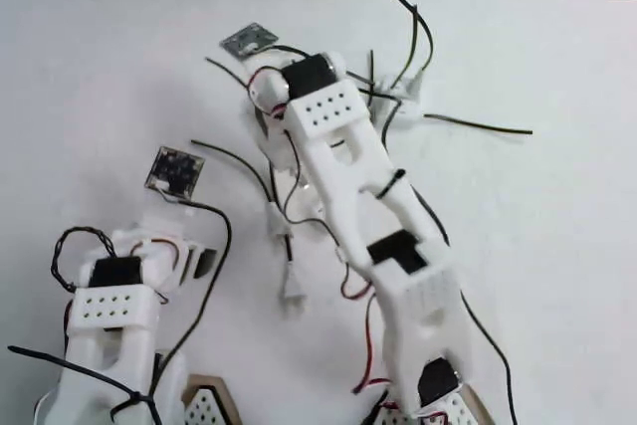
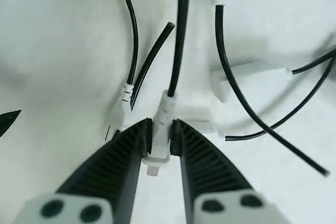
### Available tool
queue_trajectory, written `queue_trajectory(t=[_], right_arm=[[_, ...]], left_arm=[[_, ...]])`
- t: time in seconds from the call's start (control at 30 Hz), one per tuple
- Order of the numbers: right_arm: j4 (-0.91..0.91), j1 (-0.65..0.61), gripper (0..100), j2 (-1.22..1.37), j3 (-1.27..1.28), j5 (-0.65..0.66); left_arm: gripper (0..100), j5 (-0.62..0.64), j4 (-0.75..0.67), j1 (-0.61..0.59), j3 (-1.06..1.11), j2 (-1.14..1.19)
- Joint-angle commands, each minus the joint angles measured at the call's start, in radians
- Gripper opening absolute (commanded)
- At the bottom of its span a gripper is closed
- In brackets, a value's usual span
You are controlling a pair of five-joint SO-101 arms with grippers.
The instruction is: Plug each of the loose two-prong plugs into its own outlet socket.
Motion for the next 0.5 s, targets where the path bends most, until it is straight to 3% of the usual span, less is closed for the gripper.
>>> queue_trajectory(t=[0.0, 0.23, 0.47], right_arm=[[0.005, -0.031, 1.6, -0.206, 0.112, -0.002], [-0.130, -0.051, 1.6, -0.578, 0.493, -0.002], [-0.599, -0.031, 1.6, -0.995, 1.119, 0.000]], left_arm=[[28, -0.003, -0.020, -0.004, -0.006, -0.027], [28, -0.003, -0.021, -0.004, -0.006, -0.027], [28, -0.003, -0.021, -0.004, -0.005, -0.025]])
